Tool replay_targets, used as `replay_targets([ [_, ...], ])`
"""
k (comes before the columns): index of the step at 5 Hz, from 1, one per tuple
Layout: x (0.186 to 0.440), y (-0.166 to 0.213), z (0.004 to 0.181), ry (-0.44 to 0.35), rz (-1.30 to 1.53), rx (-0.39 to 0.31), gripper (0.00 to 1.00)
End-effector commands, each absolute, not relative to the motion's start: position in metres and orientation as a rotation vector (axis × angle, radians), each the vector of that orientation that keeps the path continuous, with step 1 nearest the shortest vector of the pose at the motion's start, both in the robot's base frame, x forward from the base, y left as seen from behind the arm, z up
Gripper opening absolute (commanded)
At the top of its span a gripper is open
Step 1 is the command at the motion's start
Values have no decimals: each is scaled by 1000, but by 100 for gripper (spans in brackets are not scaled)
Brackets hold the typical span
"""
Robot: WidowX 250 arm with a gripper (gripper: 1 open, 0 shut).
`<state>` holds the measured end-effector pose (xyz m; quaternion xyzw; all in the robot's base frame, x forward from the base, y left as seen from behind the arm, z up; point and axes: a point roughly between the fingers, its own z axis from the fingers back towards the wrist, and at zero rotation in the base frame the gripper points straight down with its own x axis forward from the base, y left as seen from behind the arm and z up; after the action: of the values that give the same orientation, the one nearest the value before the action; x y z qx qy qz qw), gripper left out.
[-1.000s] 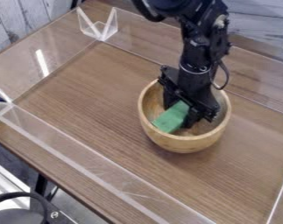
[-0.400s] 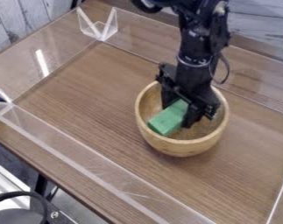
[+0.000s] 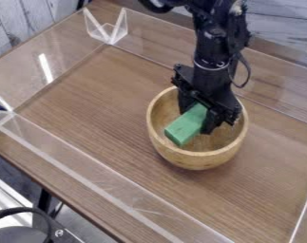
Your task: Remove the green block from inside the brown bowl and put it on the table
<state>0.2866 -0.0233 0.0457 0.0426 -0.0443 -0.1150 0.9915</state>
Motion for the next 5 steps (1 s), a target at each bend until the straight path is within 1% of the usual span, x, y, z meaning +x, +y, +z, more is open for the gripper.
replay_targets([
  [1, 296, -22, 75, -167, -220, 75, 0],
  [2, 297, -22, 87, -176, -216, 61, 0],
  [3, 297, -20, 93, -192, -209, 74, 0],
  [4, 298, -19, 96, -205, -203, 87, 100],
  [5, 302, -20, 92, -194, -206, 85, 100],
])
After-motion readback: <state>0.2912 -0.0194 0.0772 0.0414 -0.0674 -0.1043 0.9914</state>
